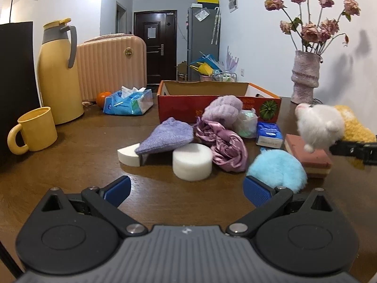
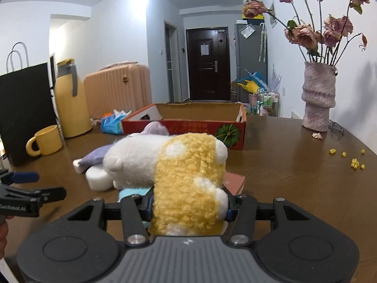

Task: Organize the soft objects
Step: 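Lift the plush with the right gripper while the left gripper grasps the white foam wedge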

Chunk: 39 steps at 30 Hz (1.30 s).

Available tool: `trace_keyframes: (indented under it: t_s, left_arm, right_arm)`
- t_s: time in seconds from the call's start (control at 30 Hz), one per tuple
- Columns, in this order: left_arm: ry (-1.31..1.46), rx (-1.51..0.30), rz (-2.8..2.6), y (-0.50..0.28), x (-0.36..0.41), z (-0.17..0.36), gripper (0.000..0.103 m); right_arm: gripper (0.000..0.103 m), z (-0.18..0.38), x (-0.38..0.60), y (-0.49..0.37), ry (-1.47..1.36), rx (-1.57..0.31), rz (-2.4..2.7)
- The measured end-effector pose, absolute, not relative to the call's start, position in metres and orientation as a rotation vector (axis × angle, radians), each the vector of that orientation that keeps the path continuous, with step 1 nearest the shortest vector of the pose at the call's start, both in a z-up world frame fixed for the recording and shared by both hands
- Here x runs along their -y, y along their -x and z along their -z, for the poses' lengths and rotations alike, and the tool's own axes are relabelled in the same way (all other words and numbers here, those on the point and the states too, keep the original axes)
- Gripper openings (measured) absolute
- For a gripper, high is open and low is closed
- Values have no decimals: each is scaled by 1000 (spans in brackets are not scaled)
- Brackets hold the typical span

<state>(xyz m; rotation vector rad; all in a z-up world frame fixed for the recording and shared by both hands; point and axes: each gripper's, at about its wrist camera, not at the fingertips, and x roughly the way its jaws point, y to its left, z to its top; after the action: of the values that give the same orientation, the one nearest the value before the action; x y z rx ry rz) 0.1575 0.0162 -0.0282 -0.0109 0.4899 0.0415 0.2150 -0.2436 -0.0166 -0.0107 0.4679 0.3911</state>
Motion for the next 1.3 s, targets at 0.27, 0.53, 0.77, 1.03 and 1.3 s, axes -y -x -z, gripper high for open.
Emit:
trace_keyframes:
  t_s: [0.27,0.53,0.77,1.03,1.3]
  left_arm:
    - [7,-494,-107,-176,-36,26,103]
    - [-23,-492,-177,-200,-64,24,103]
    - [-60,-545,-214,-234,-84,31,103]
    - [-96,-640,-210,-274,-101,52,103]
    - [-13,-689,-155,-300,-120,62,81]
  right_arm:
    - [50,11,253,-246,-12,-452,-337]
    - [50,8,265,-276,-45,-439,-274]
    - [50,6,272,-302,-75,-423,-224]
    - [50,22,277,-323,-100,-457,-196]
    - [50,34,278,-330,-104,-485,-183]
